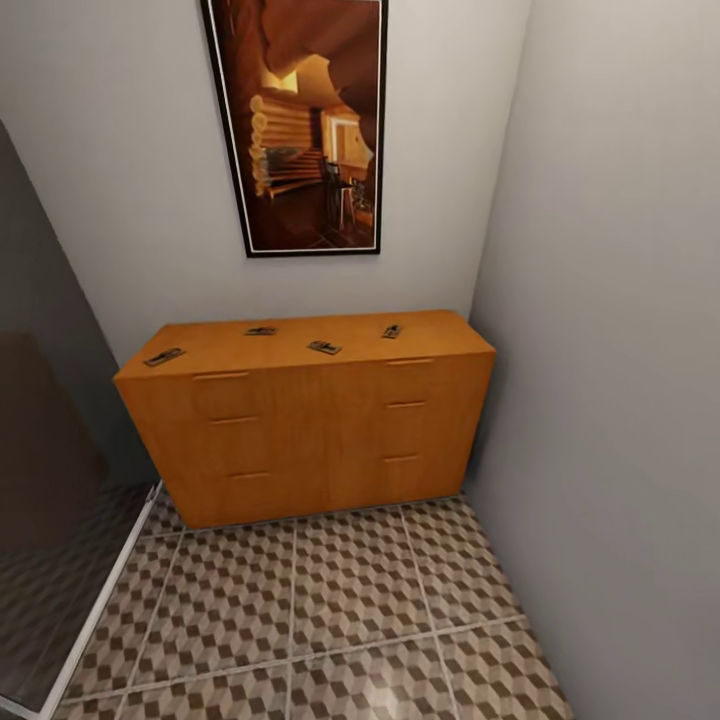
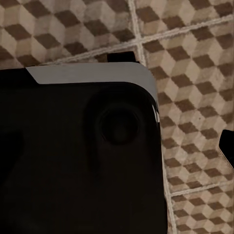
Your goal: Take the four mousetraps from the cabinet in the bathroom and place them on the bathroom floor. Make sure all four end up on the same floor surface, and ensure that at least two of them are either under or directly next to the same bathroom sink.
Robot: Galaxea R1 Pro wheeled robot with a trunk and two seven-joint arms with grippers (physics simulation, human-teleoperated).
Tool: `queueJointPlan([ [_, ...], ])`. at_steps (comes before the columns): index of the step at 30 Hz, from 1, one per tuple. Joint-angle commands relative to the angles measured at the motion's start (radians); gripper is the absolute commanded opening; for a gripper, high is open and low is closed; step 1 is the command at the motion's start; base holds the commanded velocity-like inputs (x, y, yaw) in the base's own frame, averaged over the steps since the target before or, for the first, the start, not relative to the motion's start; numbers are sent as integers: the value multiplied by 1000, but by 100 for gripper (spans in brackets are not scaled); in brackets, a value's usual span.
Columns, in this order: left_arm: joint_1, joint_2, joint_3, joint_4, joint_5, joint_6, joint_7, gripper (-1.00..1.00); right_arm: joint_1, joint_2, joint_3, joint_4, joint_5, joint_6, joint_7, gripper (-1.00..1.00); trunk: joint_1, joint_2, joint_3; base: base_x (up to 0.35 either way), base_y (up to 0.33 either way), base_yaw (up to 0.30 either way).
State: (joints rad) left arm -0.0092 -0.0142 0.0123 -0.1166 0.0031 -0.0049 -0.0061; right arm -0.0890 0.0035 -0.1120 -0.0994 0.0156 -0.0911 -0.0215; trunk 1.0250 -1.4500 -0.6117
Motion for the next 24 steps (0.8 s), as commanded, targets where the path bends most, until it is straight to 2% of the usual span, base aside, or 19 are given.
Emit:
queueJointPlan([
  [1,0,0,0,0,0,0,0,100,0,0,0,0,0,0,0,100,0,0,0,324,0,0],
  [24,0,4,1,-3,1,-1,1,100,0,3,0,0,-2,1,0,100,0,0,0,326,0,0],
])
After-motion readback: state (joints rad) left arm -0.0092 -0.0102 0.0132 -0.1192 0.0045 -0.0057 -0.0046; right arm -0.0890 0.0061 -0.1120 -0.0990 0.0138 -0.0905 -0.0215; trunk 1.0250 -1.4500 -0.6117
